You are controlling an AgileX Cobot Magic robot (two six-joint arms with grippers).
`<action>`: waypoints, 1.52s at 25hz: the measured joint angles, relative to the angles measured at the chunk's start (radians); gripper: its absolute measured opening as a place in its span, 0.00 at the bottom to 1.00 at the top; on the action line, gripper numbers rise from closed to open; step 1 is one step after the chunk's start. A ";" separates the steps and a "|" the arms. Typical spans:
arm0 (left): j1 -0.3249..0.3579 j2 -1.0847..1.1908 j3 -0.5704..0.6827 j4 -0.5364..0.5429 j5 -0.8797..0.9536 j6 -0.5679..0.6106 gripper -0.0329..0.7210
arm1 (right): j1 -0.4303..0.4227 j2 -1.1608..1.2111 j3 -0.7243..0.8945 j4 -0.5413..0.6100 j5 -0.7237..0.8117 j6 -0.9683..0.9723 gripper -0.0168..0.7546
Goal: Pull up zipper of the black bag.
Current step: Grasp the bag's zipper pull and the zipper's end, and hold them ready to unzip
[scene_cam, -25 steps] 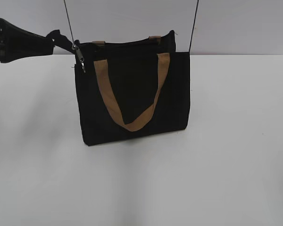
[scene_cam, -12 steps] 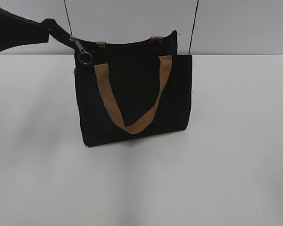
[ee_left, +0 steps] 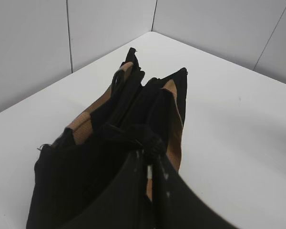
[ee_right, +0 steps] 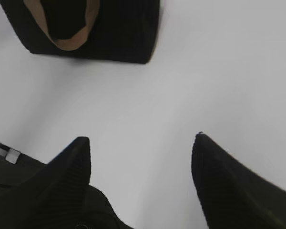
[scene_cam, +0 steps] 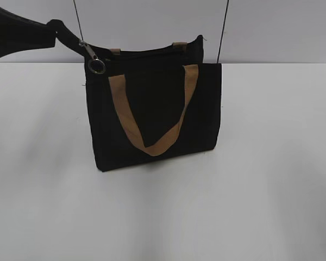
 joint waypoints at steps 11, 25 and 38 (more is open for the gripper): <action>0.000 -0.001 0.000 0.000 0.015 0.000 0.07 | 0.000 0.401 -0.108 0.376 -0.162 -0.455 0.67; 0.000 -0.002 0.000 -0.004 0.051 0.000 0.07 | 0.255 0.827 -0.360 0.510 -0.273 -0.639 0.67; 0.000 -0.002 0.000 -0.006 0.064 0.000 0.07 | 0.534 1.085 -0.582 0.510 -0.362 -0.726 0.67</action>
